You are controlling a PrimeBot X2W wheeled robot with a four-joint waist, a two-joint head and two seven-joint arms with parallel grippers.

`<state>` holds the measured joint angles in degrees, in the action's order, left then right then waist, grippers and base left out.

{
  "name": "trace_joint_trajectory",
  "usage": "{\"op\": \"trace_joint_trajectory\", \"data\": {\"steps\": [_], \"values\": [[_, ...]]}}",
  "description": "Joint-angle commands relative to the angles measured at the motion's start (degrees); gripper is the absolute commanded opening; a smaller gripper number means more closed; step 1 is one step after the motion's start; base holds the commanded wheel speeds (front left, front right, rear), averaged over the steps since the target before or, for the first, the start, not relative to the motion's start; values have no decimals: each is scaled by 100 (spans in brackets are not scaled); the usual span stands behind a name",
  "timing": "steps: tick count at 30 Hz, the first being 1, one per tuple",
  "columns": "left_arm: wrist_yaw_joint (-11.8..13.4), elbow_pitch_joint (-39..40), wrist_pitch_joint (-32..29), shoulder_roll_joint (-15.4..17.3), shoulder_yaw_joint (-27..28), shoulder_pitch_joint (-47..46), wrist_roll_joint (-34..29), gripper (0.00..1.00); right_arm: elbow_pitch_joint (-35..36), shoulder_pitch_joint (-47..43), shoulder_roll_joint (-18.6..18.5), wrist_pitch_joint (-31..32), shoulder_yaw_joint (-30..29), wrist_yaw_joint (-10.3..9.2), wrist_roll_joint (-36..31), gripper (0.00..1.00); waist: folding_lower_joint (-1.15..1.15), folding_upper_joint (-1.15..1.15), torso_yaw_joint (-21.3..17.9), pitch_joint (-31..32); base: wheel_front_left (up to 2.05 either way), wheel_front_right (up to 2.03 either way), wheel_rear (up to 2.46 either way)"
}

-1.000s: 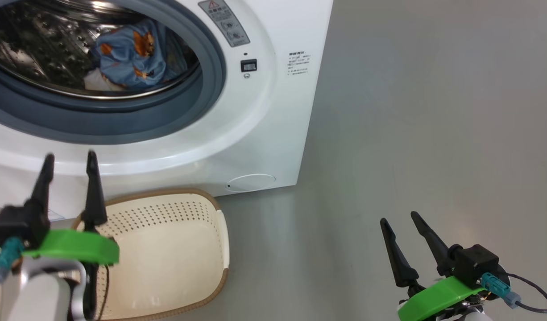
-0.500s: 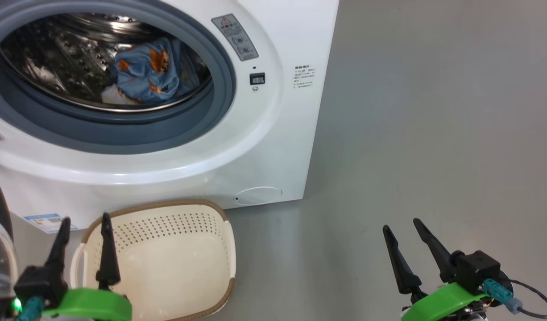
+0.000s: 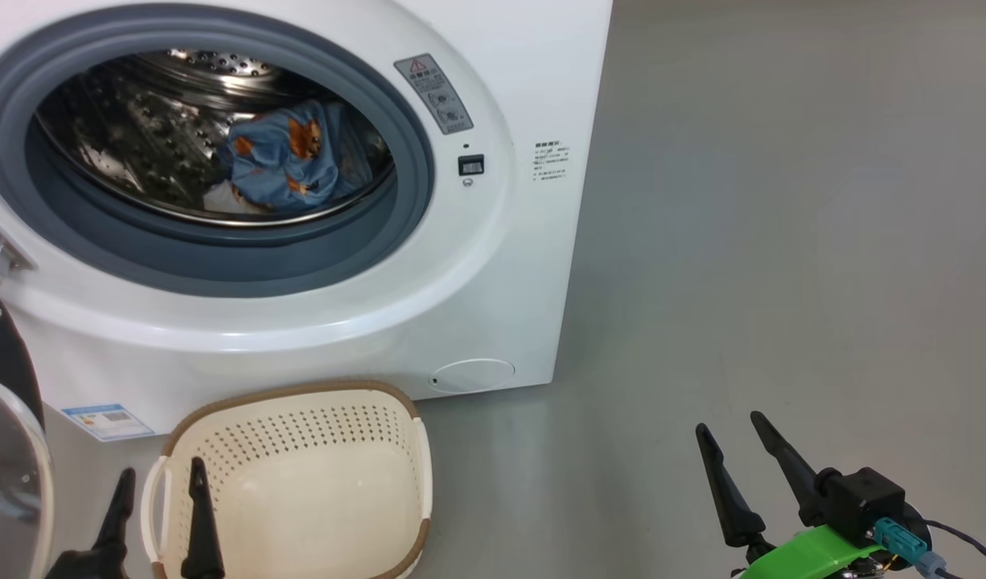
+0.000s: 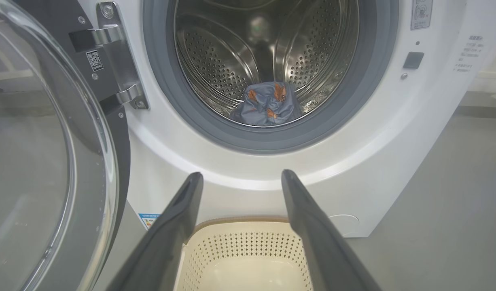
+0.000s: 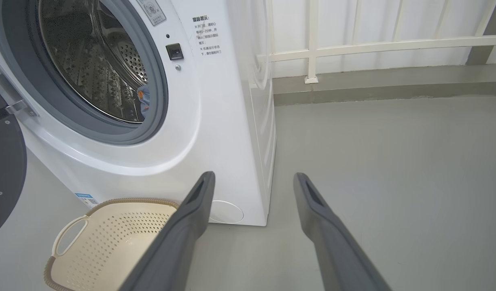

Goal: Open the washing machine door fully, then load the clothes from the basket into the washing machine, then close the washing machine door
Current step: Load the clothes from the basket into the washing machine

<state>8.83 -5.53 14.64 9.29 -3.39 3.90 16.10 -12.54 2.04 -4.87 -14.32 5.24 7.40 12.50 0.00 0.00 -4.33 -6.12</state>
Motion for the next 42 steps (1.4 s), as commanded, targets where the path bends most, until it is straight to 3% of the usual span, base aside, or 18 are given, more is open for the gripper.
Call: {"op": "trace_joint_trajectory", "data": {"steps": [1, 16, 42], "values": [[3, 152, 36, 39, 228, -69, -57, 100, 154, 11, -45, -68, 144, 9, -68, 100, 0, 0, 10, 30, 0, 0, 0], [-150, 277, 36, -291, 349, 182, -387, 100, 236, -35, -40, -68, 75, 9, -130, 100, 0, 0, 26, 211, 0, 0, 0], [-388, 224, 36, -527, 604, 227, -626, 100, 246, 4, 39, -68, -22, 9, -232, 100, 0, 0, 41, 301, 0, 0, 0]]}}
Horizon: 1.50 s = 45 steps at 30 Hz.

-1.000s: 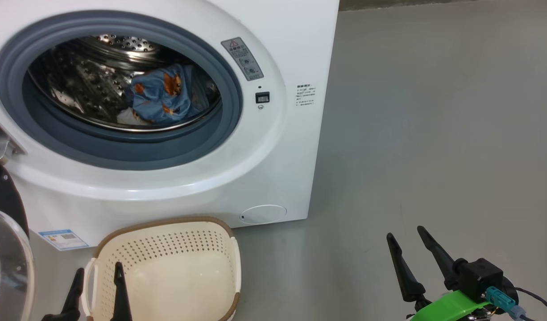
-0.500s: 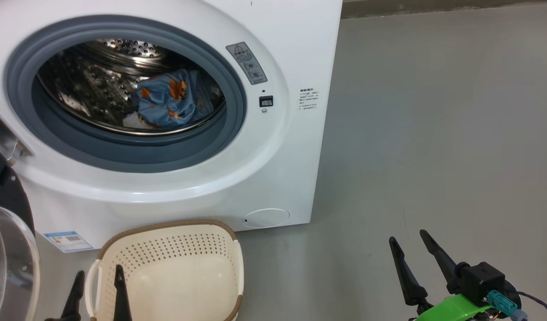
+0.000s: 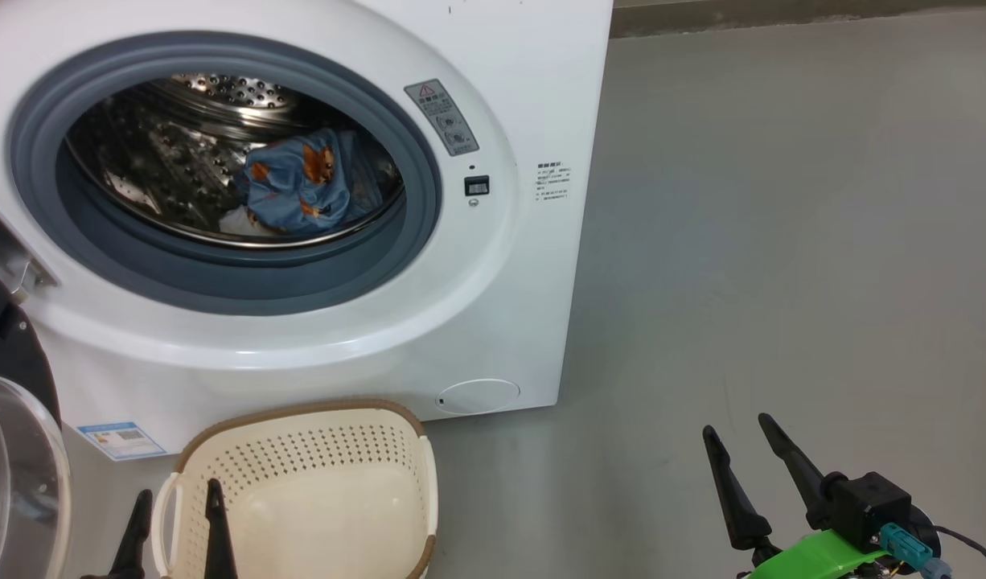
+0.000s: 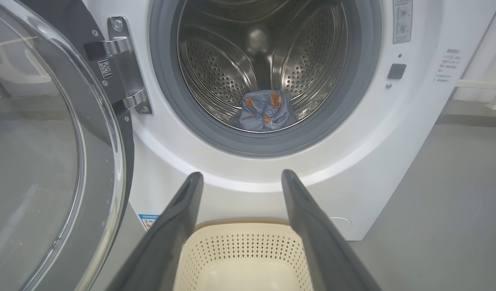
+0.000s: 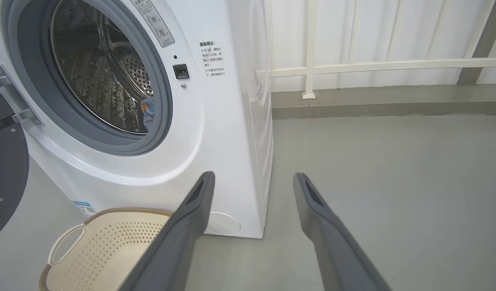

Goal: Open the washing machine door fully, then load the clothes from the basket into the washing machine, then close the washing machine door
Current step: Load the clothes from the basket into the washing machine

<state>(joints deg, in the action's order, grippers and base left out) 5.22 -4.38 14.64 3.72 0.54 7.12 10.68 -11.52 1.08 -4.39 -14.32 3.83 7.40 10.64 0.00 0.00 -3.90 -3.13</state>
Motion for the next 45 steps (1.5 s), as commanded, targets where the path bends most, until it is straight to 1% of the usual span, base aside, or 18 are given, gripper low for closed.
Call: {"op": "trace_joint_trajectory", "data": {"steps": [1, 7, 13, 21, 32, 45], "values": [[-36, 103, 36, 25, 216, -98, -85, 100, 143, 99, -10, -68, 116, 9, -47, 100, 0, 0, -6, 7, 0, 0, 0], [-150, 44, 36, -12, 244, -111, 44, 100, 110, 82, -9, -68, 134, 9, -29, 100, 0, 0, -6, 42, 0, 0, 0], [-188, -85, 36, 8, 330, -146, -16, 100, 73, 73, -3, -68, 167, 9, -5, 100, 0, 0, 5, 92, 0, 0, 0], [-339, -187, 36, -3, 404, -220, -54, 100, 47, 68, -1, -68, 170, 9, 11, 100, 0, 0, -2, 132, 0, 0, 0], [-451, -255, 36, -38, 459, -273, -89, 100, 35, 65, 9, -68, 165, 9, 30, 100, 0, 0, -26, 133, 0, 0, 0], [-514, -277, 36, -61, 542, -303, -147, 100, 19, 56, 26, -68, 178, 9, 32, 100, 0, 0, -34, 148, 0, 0, 0]]}}
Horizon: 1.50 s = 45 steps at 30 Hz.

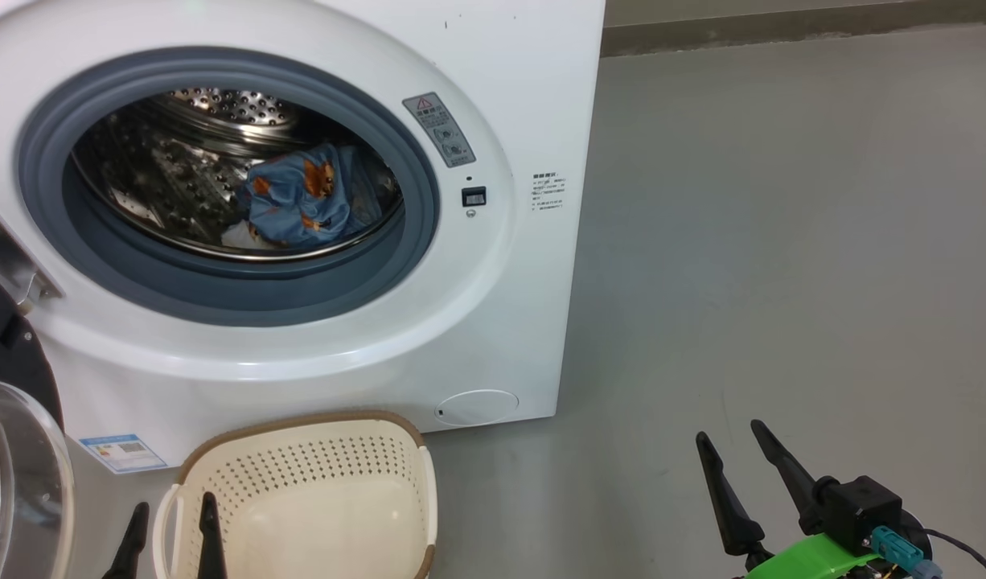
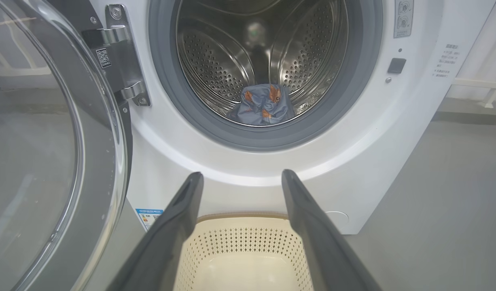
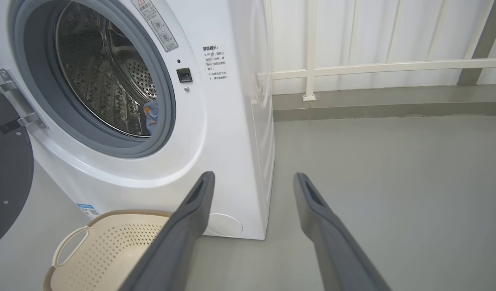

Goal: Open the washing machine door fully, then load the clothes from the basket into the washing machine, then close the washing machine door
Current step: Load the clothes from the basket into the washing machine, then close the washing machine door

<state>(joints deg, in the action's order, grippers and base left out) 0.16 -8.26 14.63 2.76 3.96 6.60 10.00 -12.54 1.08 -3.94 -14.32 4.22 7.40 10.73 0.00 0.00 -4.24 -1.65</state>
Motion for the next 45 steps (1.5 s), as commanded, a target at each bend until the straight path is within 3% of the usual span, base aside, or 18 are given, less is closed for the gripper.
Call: {"op": "trace_joint_trajectory", "data": {"steps": [1, 15, 33, 45], "values": [[-13, 107, 37, 33, 207, -252, -78, 100, 118, 56, -19, -68, 141, 9, 22, 100, 0, 0, 0, 3, 0, 0, 0], [-13, 93, 37, 19, 288, -301, -132, 100, 136, 69, -18, -68, 113, 9, 26, 100, 0, 0, -2, -24, -20, 20, 0], [-28, 120, 37, 13, 316, -416, -113, 100, 149, 129, -9, -68, 41, 9, 34, 100, 0, 0, 20, -114, -162, 162, 0], [14, 123, 37, 12, 247, -387, -105, 100, 135, 92, -19, -68, 37, 9, 23, 100, 0, 0, 52, -60, -39, 39, 0]]}}
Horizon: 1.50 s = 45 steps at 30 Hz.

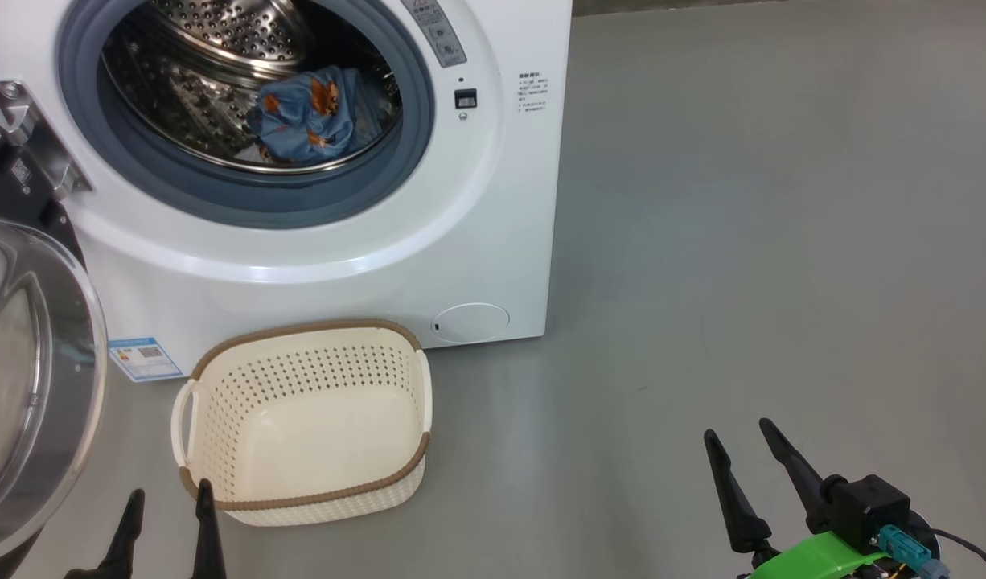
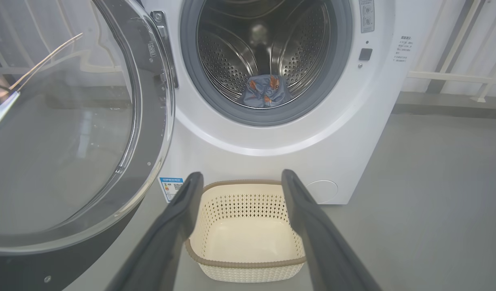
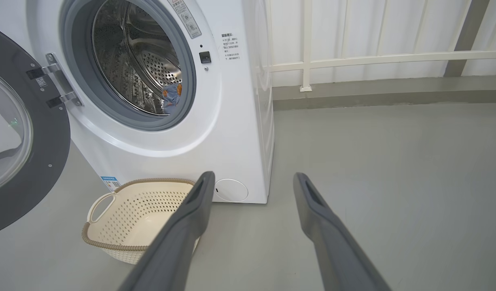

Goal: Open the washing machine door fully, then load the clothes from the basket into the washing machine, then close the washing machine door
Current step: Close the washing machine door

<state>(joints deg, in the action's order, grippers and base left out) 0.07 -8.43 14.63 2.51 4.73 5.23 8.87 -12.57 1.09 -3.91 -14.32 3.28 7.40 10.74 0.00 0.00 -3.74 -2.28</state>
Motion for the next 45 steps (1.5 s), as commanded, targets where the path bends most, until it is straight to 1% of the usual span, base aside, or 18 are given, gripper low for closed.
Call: {"op": "trace_joint_trajectory", "data": {"steps": [1, 5, 13, 22, 30, 38, 39, 45], "values": [[25, 157, 37, 37, 165, -244, 10, 100, 138, 86, -25, -68, 134, 9, 21, 100, 0, 0, 6, 8, 0, 0, 0], [7, 235, 37, 37, 126, -201, 0, 100, 142, 74, -29, -68, 141, 9, 13, 100, 0, 0, 16, 17, 0, 0, 0], [69, 346, 37, 37, 67, -171, -18, 100, 166, 67, -50, -68, 146, 9, -7, 100, 0, 0, 82, 0, 0, 0, 0], [152, 353, 37, 37, 7, -134, 39, 100, 160, 43, -48, -68, 168, 9, -16, 100, 0, 0, 275, 38, 0, 0, 0], [208, 382, 37, 37, -7, -99, 36, 100, 169, 36, -37, -68, 168, 9, -20, 100, 0, 0, 608, 24, 0, 0, 0], [252, 406, 37, 37, -25, -27, 67, 100, 163, 39, -46, -68, 176, 9, -22, 100, 0, 0, 1052, 15, 0, 0, 0], [252, 406, 37, 37, -25, -27, 67, 100, 163, 39, -46, -68, 176, 9, -22, 100, 0, 0, 1052, 15, 0, 0, 0], [271, 413, 37, 37, 3, -12, 34, 100, 136, 42, -28, -68, 223, 9, -6, 100, 0, 0, 1429, 17, 0, 0, 0]]}}
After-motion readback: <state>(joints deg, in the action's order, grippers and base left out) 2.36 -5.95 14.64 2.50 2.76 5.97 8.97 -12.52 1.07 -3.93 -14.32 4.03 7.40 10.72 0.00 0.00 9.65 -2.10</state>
